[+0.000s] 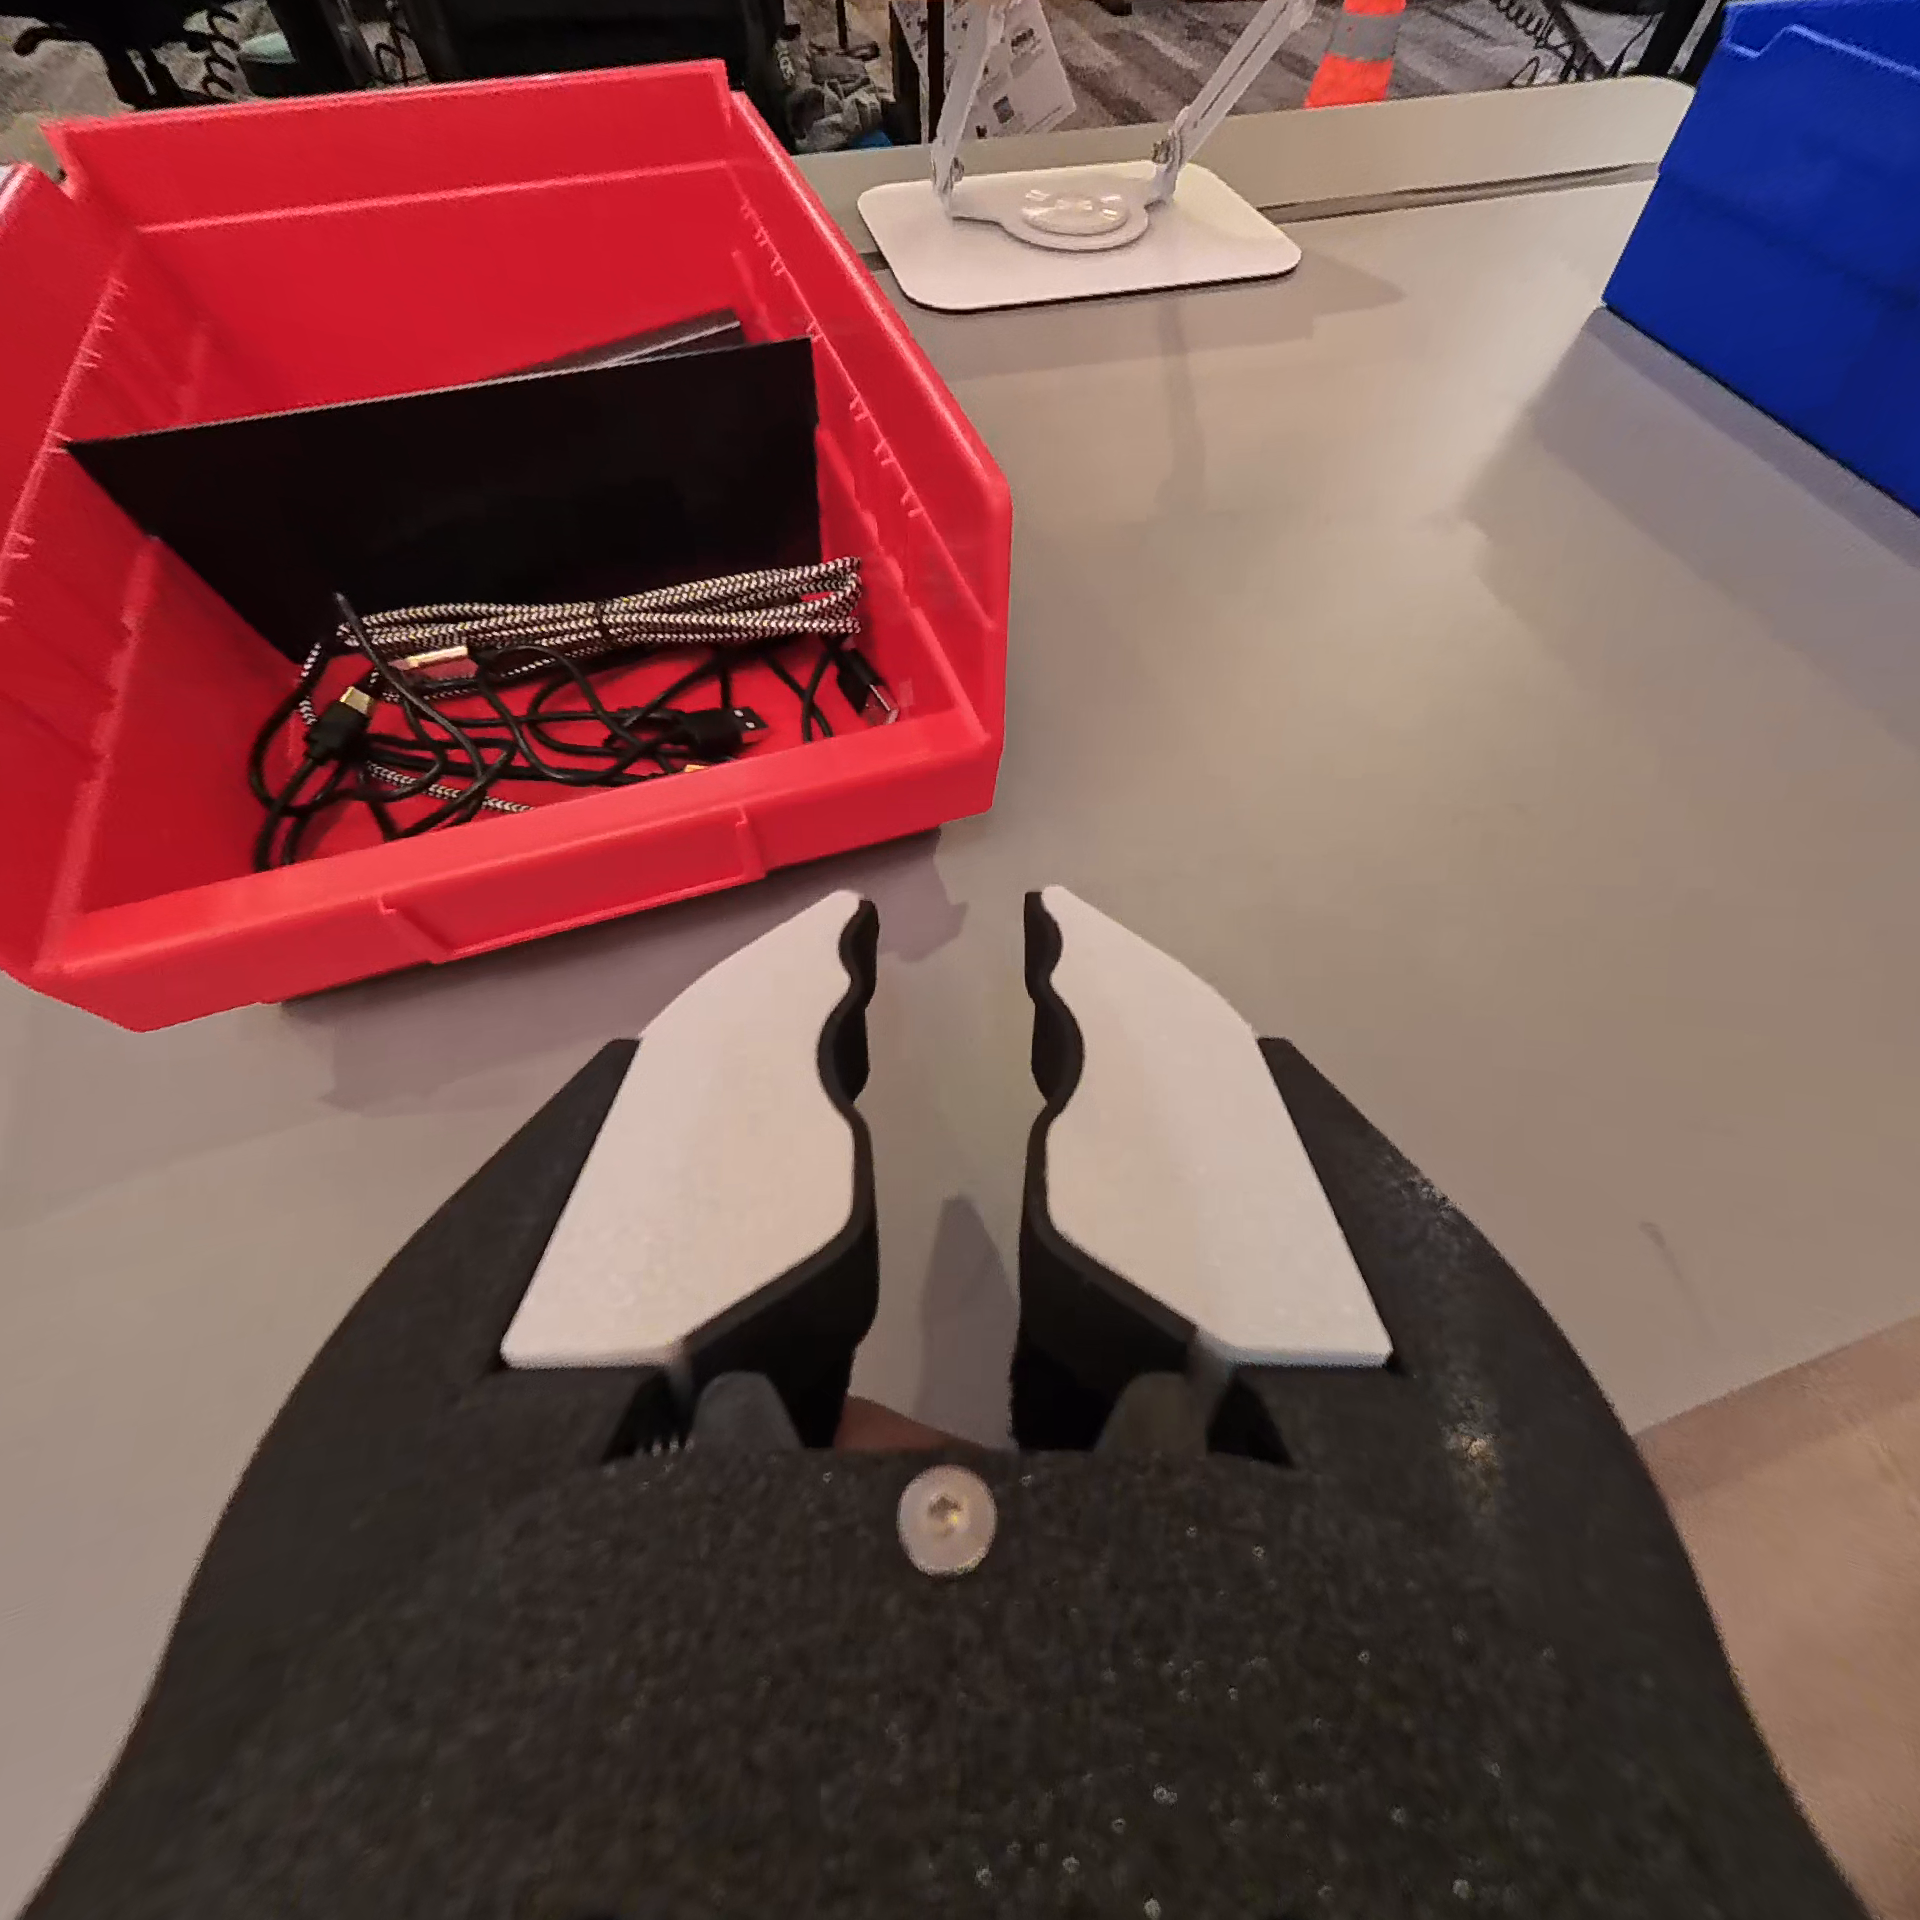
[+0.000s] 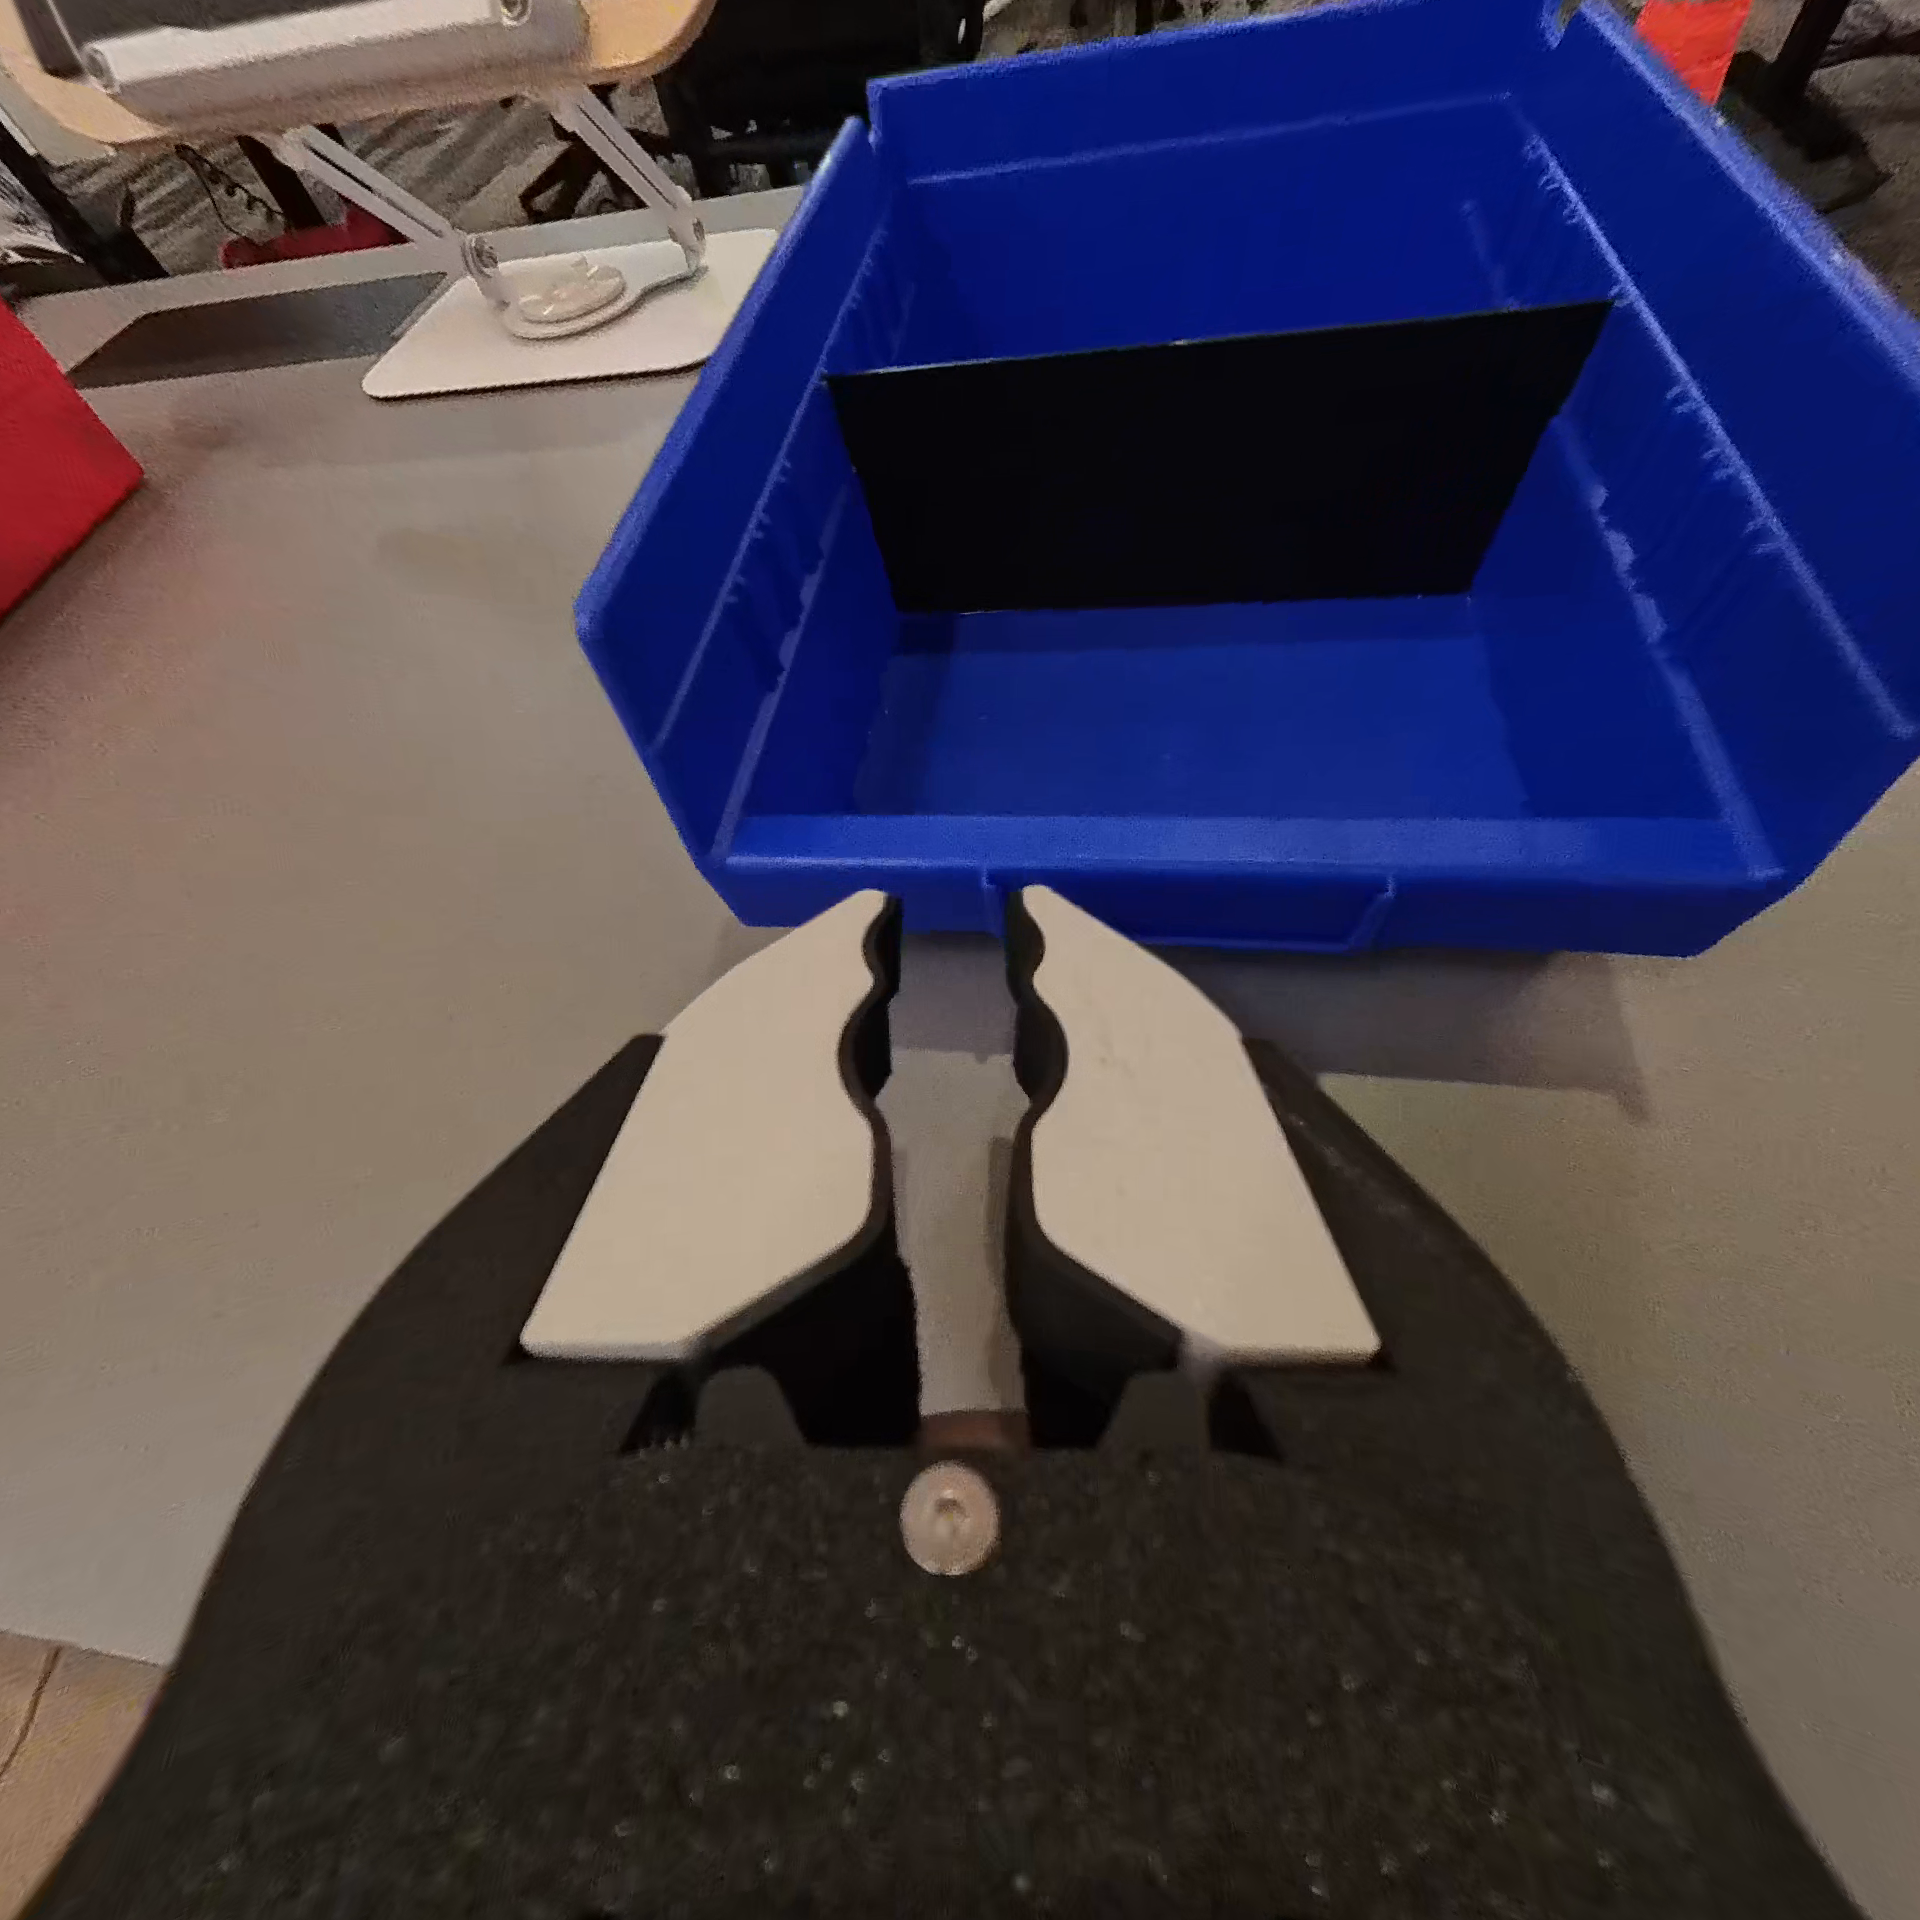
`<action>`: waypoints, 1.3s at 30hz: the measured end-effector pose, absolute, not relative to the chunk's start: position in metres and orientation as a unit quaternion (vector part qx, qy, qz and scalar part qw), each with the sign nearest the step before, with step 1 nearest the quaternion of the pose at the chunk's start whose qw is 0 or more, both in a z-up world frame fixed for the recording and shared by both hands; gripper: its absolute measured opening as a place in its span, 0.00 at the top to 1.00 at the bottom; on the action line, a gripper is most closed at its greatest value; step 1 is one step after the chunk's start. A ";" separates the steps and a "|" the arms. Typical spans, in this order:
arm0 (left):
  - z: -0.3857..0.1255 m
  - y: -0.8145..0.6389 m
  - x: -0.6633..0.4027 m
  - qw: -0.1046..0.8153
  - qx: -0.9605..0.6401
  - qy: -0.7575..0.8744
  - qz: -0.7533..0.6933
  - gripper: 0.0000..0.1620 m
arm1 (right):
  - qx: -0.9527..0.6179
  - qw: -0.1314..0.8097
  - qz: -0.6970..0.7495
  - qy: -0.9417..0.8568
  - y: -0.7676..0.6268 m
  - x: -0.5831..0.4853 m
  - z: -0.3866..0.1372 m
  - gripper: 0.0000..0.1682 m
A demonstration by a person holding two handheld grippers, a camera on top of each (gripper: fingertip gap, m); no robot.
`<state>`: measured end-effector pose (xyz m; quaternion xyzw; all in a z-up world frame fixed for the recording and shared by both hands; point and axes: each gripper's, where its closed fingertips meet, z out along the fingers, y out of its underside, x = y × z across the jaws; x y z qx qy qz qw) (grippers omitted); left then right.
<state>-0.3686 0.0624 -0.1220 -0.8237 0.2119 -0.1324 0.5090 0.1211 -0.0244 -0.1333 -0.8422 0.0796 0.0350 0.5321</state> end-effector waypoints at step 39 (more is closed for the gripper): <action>-0.133 0.073 -0.388 0.498 -0.842 0.181 -0.104 0.83 | -0.837 0.535 0.038 0.106 -0.020 0.138 -0.135 0.87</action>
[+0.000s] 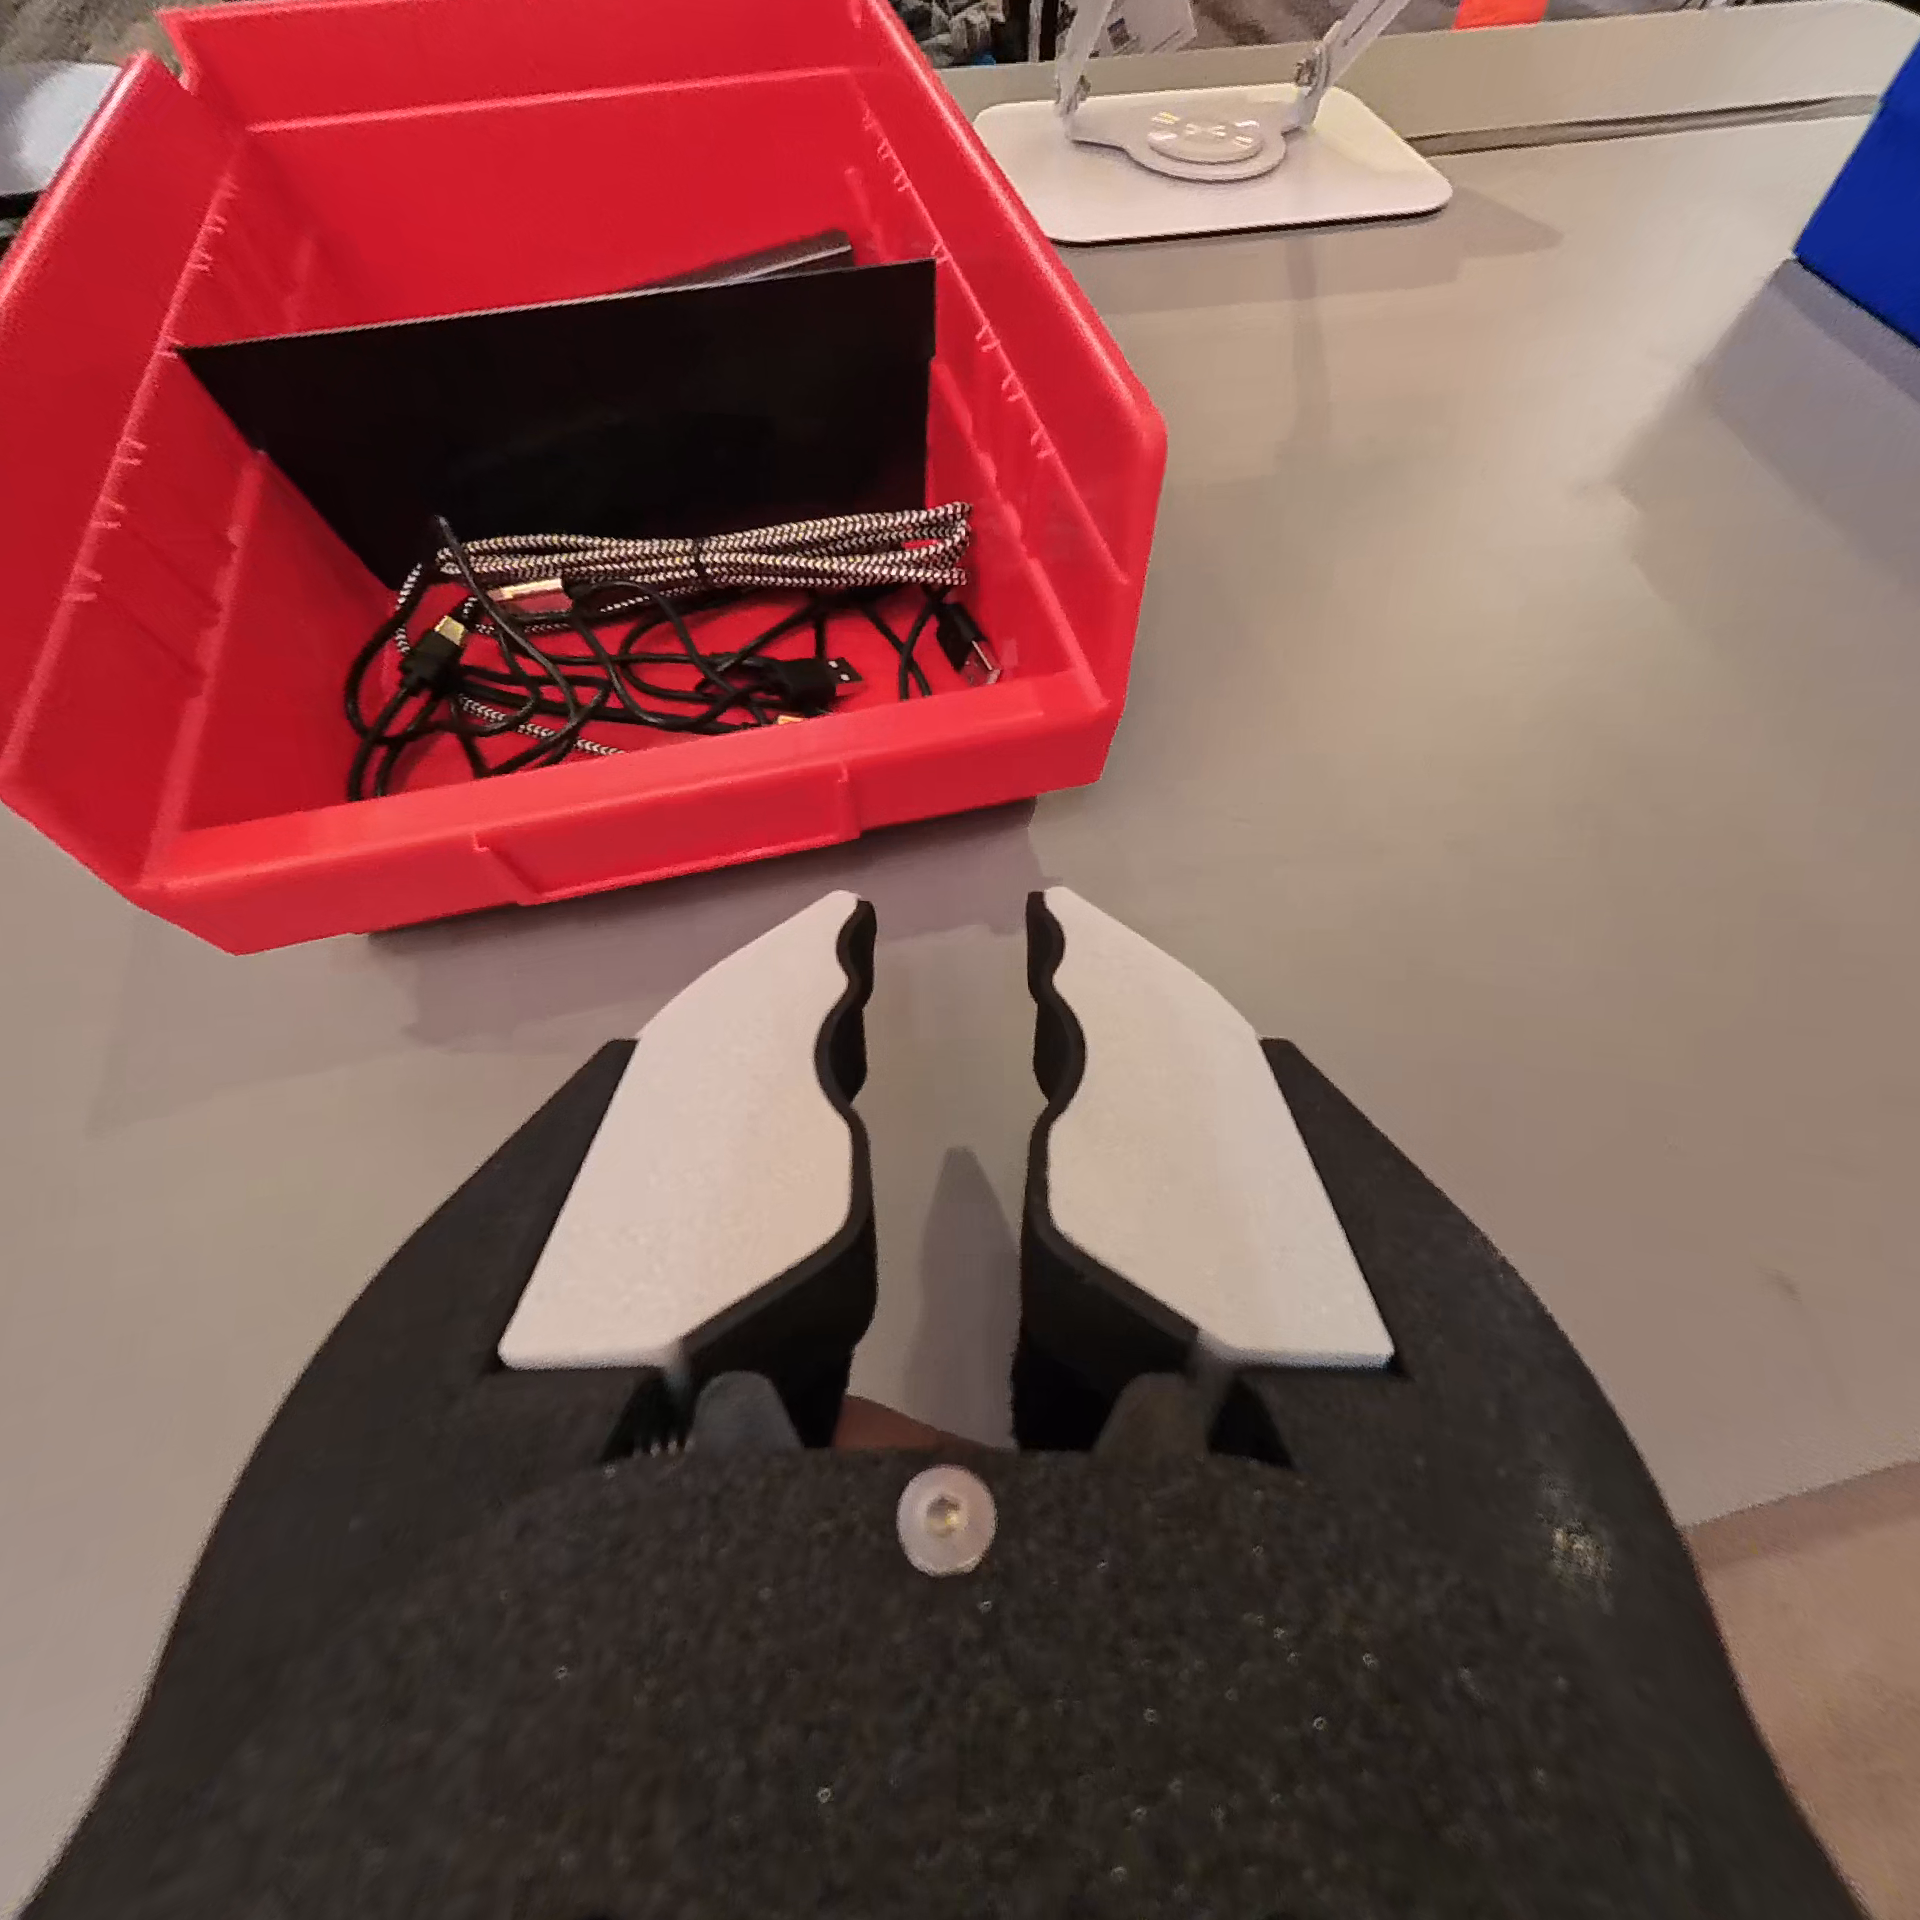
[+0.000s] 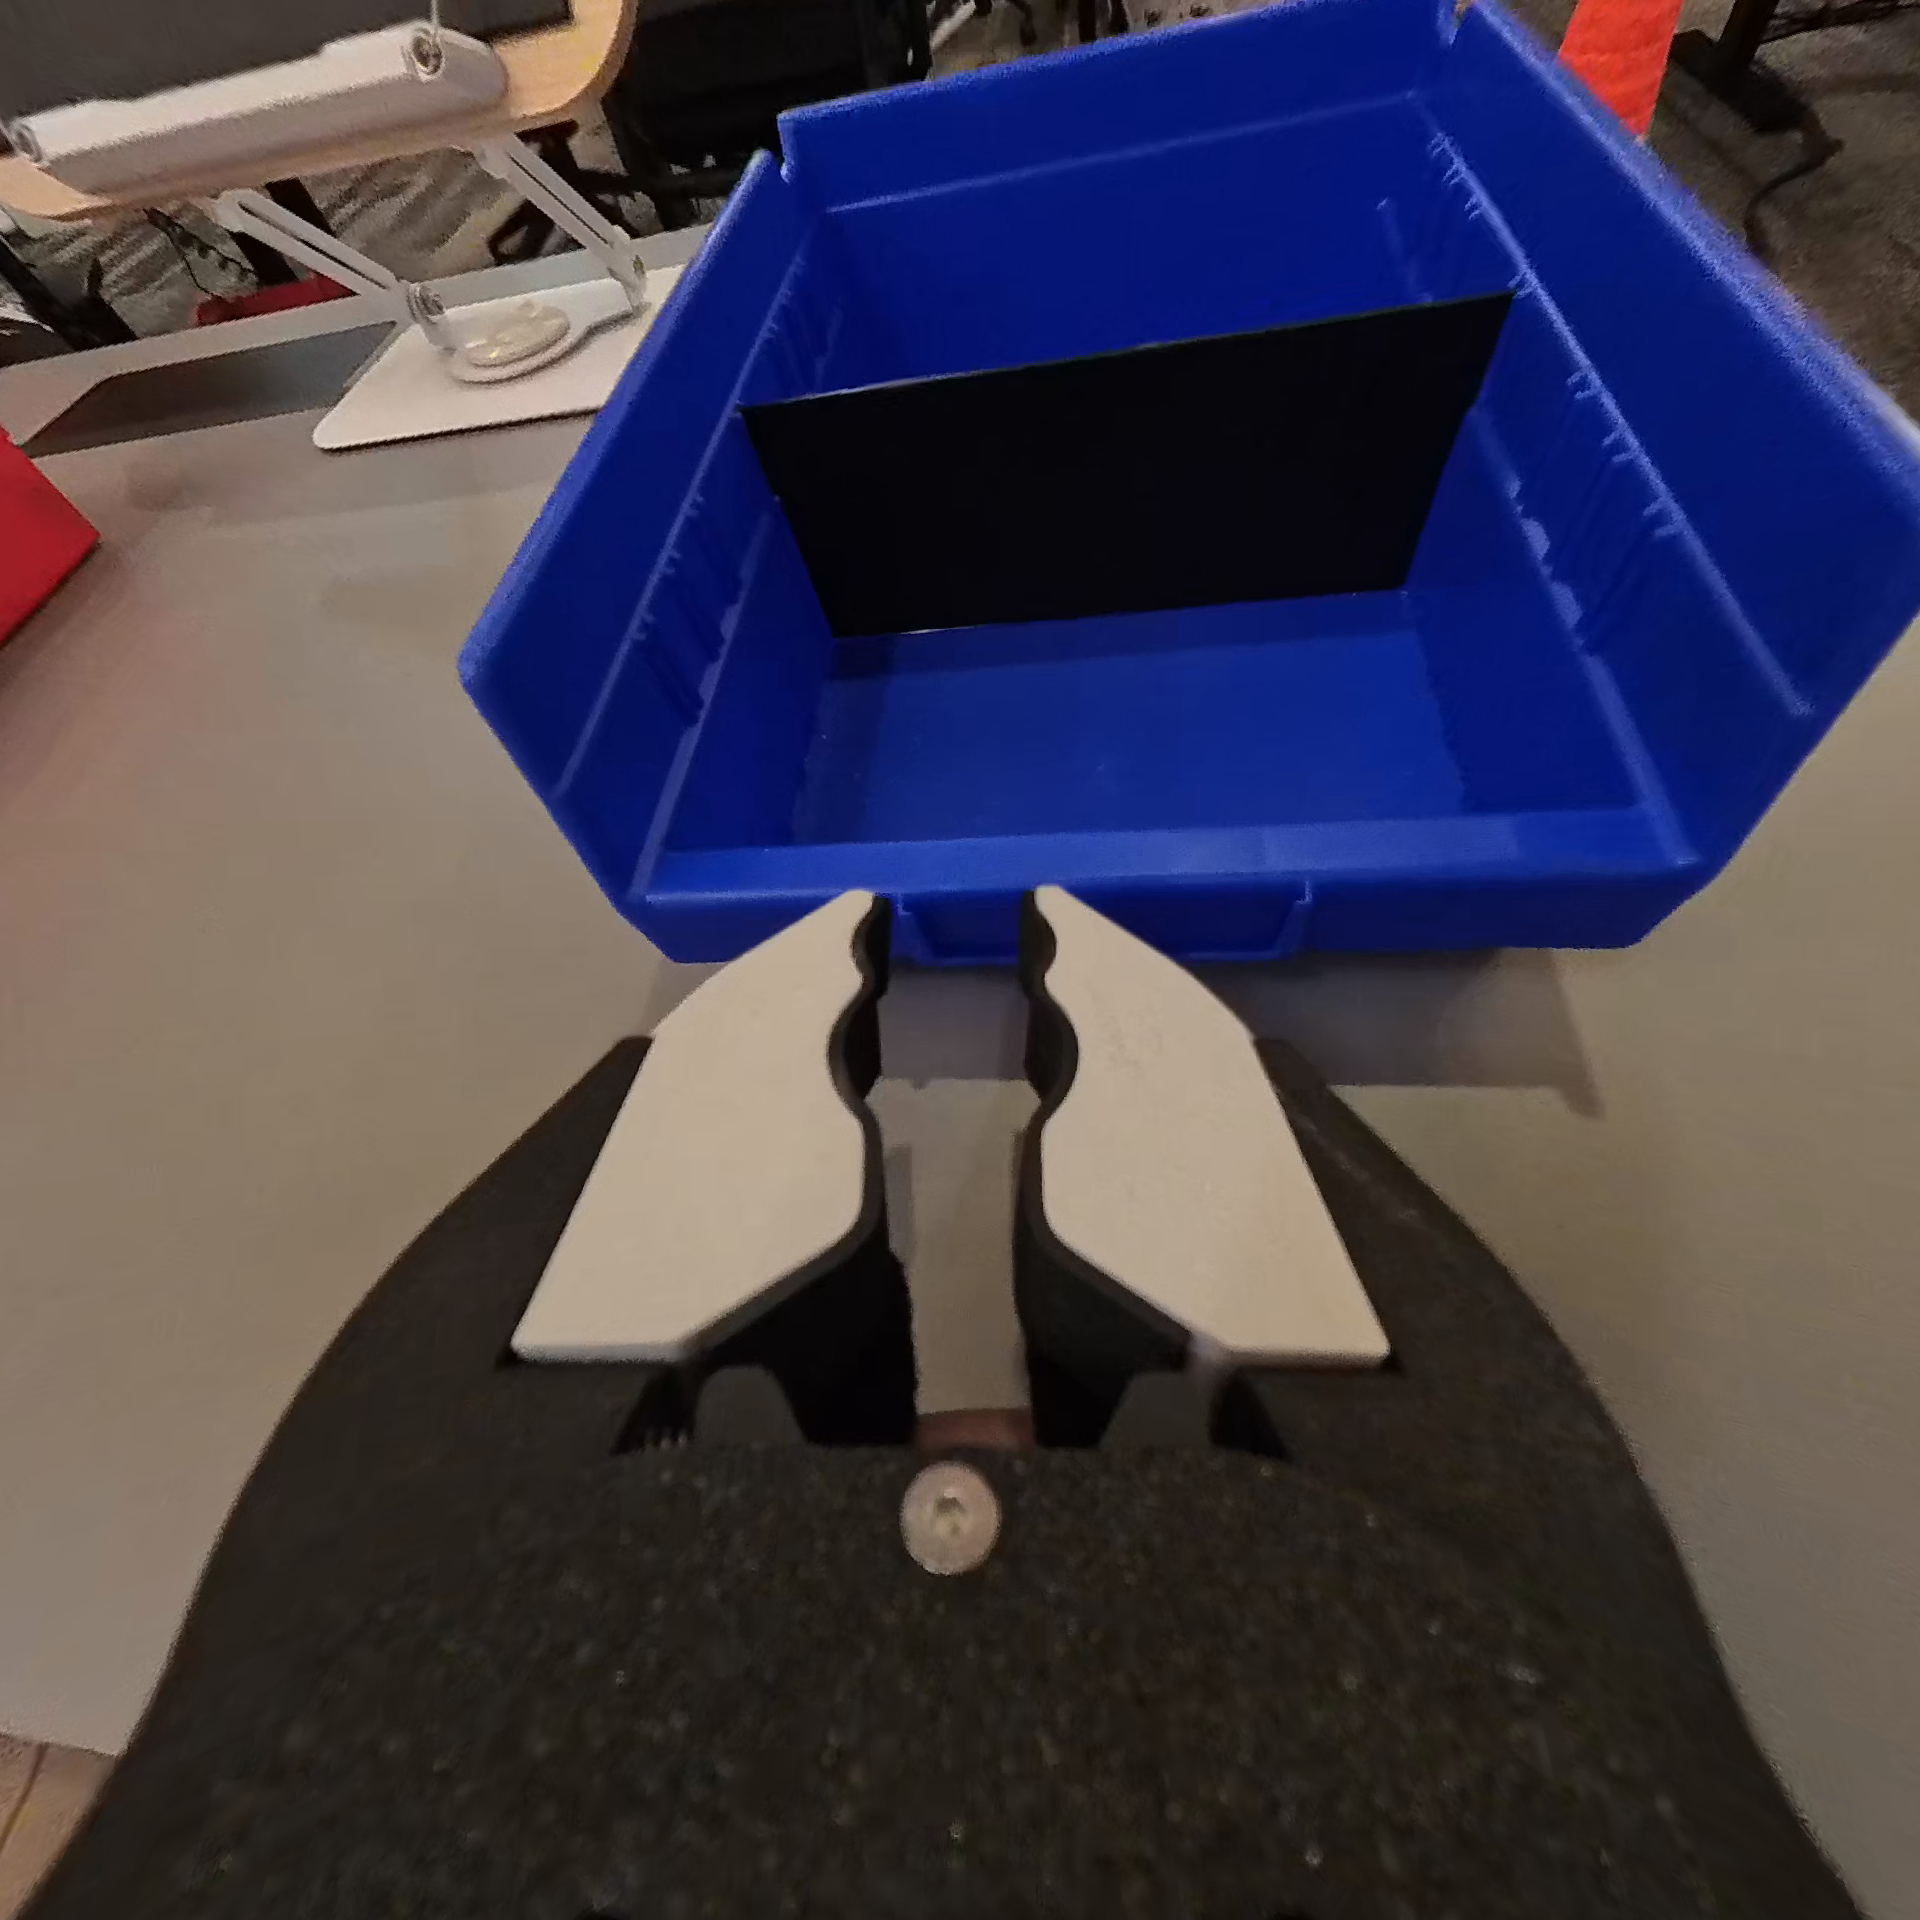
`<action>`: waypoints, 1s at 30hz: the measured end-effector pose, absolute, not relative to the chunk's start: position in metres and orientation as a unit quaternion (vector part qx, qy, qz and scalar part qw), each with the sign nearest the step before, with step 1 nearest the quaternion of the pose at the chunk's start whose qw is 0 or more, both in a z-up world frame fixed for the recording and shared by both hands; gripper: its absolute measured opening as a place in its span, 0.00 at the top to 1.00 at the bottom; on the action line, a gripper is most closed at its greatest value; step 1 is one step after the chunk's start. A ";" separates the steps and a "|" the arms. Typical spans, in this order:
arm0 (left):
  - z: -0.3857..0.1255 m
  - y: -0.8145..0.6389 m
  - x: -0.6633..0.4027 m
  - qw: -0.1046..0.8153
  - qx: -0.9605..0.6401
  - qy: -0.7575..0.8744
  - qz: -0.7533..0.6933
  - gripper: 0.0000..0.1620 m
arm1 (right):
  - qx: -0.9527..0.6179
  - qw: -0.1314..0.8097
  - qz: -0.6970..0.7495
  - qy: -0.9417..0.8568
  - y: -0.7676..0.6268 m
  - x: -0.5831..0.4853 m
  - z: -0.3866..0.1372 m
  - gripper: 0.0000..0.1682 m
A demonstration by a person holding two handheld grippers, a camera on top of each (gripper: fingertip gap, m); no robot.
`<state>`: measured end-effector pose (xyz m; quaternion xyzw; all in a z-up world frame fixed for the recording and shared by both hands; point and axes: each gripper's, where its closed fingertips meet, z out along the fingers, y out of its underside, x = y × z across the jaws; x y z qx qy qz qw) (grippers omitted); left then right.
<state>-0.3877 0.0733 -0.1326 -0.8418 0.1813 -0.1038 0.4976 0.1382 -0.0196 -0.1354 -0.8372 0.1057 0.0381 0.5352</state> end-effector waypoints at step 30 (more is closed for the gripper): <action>-0.138 0.095 -0.368 0.490 -0.840 0.210 -0.101 0.83 | -0.853 0.506 0.040 0.121 -0.046 0.145 -0.152 0.86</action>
